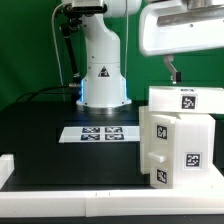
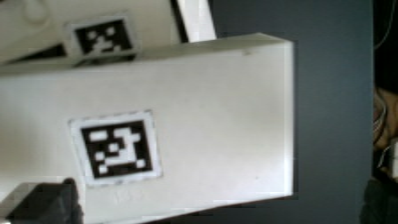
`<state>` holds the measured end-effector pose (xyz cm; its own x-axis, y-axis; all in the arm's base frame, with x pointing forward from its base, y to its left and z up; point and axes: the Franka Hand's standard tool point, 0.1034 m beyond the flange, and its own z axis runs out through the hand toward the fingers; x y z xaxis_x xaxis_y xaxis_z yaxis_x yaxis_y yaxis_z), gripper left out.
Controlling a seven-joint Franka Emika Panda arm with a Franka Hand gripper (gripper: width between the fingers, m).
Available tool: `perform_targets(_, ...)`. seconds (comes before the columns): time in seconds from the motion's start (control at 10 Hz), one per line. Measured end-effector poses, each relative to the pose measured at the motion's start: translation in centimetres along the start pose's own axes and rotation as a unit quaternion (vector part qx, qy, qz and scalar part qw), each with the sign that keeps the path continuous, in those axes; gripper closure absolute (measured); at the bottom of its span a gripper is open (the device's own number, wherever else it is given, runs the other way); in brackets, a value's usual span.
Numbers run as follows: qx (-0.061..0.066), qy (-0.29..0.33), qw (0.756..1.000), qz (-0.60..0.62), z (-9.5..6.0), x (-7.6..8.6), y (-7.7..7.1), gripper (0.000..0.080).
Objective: Assemble cabinet
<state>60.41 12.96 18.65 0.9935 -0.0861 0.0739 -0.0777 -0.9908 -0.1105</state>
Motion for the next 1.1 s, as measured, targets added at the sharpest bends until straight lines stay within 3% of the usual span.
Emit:
perform_targets(0.2,-0.005,-0.001,0.991,-0.133,0.2,0.0,0.3,0.0002)
perform_targets(0.6,-0.009,-0.004,0.966,-0.259,0.3,0.0,0.7,0.0002)
perform_targets(0.8,-0.011,-0.006,0.927,-0.376,0.4,0.0,1.2,0.0002)
perform_targets(1.1,-0.015,-0.017,0.841,-0.54,0.7,-0.1,1.9,0.0002)
